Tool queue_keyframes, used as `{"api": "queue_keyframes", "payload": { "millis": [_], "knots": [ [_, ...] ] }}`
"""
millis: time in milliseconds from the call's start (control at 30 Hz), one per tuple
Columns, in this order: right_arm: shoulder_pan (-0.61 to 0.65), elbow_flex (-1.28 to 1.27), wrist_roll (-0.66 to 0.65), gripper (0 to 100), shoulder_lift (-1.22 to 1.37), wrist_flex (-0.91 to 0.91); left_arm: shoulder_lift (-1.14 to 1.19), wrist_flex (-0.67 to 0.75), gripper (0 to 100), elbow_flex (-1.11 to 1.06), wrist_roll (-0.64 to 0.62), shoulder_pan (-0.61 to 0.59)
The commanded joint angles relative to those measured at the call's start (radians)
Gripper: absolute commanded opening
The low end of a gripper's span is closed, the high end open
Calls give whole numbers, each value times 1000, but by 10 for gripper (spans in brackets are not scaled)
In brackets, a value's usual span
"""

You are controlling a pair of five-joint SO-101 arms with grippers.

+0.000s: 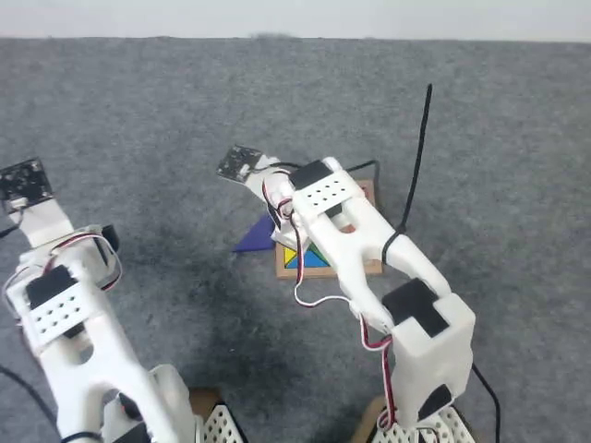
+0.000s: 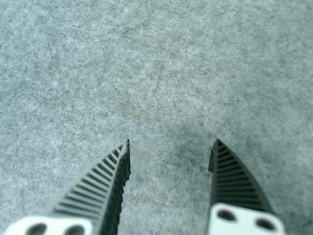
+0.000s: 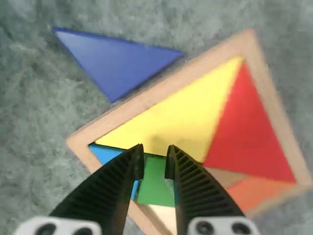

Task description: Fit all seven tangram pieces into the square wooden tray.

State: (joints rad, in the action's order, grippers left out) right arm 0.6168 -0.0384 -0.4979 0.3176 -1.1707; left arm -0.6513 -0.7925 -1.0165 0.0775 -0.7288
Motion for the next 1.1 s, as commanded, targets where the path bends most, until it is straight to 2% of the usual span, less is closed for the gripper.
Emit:
{"api": "queue_keyframes", "payload": {
  "millis": [0, 133, 233, 333, 467, 533, 600, 833, 967, 1067],
  "knots": [
    [-74, 3, 124, 19, -183, 8, -11, -6, 246, 10, 11, 15],
    [-148, -126, 189, 12, -329, 13, -11, -83, 246, 30, 21, 61],
    [-239, -275, 206, 7, -463, 44, -11, -160, 246, 54, 86, 123],
    [-381, -422, 201, 7, -602, 82, -9, -233, 246, 96, 87, 196],
    [-648, -568, 198, 7, -734, 79, -2, -354, 249, 196, 87, 321],
    [-774, -624, 157, 7, -754, 88, 0, -413, 249, 254, 86, 399],
    [-846, -683, 104, 7, -750, 94, 9, -456, 249, 309, 84, 489],
    [-888, -885, 68, 7, -745, 254, 253, -489, 249, 458, 23, 721],
    [-886, -965, 69, 7, -742, 334, 368, -486, 249, 499, 31, 804],
    [-886, -1017, 69, 7, -742, 389, 414, -483, 249, 498, 104, 867]
  ]
}}
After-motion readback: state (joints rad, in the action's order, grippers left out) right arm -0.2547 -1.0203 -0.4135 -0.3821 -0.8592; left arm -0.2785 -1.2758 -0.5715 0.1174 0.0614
